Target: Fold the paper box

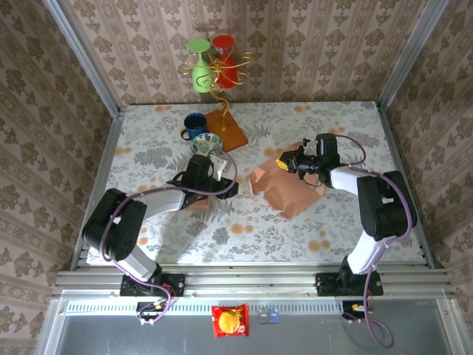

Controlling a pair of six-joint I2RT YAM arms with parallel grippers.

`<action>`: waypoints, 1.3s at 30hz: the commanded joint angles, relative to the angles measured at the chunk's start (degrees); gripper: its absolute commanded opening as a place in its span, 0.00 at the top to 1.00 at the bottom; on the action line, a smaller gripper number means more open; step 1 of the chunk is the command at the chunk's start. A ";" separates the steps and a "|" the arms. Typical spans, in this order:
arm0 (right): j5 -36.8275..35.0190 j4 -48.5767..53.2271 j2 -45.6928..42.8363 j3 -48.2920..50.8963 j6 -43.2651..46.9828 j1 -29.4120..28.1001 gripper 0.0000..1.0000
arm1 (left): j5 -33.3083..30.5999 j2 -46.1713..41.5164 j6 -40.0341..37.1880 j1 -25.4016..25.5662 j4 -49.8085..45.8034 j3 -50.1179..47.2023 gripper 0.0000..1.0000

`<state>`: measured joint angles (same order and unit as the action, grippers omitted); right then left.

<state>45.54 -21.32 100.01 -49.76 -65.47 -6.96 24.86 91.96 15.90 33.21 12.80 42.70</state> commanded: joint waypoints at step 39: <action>1.59 -0.54 2.92 0.00 -1.06 -0.42 1.00 | 6.25 12.57 -19.13 6.58 -2.03 15.92 0.71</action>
<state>47.83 -23.51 102.00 -50.15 -66.26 -6.98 30.41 103.24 -3.44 39.31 10.52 57.69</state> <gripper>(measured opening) 0.066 0.298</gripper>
